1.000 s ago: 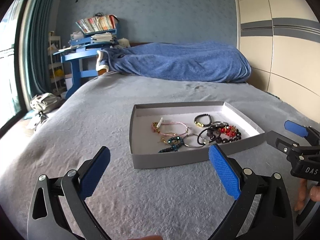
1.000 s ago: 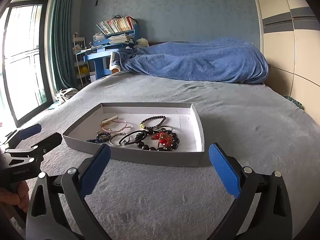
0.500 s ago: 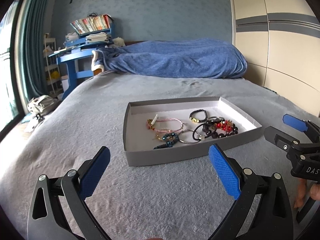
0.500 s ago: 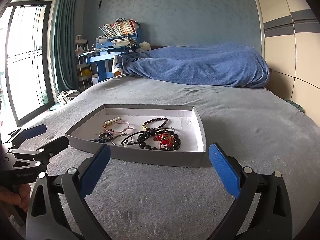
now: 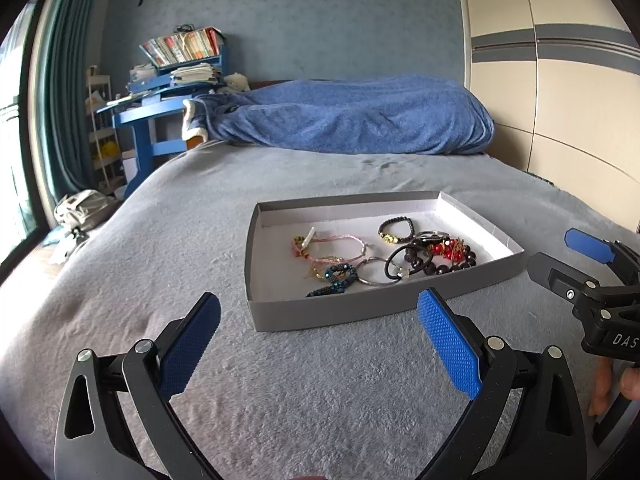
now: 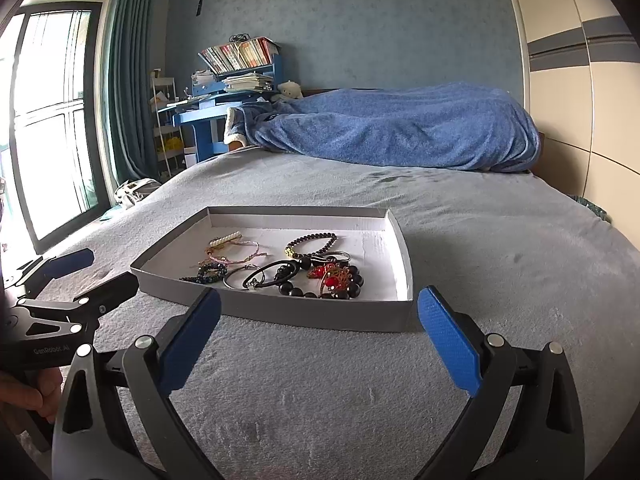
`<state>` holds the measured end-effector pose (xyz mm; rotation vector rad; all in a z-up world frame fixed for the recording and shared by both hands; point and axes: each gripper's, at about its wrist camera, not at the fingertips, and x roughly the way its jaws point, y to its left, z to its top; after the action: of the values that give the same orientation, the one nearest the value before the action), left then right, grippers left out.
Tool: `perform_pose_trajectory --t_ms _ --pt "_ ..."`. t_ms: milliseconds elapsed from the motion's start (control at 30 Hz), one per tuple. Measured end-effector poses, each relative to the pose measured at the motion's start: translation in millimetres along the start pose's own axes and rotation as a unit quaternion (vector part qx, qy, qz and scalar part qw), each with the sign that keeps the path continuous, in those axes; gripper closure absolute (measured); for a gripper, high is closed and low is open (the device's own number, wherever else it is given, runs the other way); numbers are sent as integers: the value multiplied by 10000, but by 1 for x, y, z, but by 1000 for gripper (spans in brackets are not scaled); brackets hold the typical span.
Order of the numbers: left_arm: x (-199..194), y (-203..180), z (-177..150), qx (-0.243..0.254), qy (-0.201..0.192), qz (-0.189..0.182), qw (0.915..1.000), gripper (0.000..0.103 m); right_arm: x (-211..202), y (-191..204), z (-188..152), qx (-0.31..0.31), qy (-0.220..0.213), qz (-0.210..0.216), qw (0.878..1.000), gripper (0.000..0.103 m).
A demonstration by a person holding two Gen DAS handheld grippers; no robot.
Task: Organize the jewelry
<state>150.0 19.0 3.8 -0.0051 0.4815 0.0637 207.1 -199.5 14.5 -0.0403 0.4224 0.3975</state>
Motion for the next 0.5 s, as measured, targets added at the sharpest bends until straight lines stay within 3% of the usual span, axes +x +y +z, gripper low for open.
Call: perform_pose_trajectory --t_ms 500 --pt "1 0 0 -5 -1 -8 10000 5 0 0 0 9 2 12 10000 6"
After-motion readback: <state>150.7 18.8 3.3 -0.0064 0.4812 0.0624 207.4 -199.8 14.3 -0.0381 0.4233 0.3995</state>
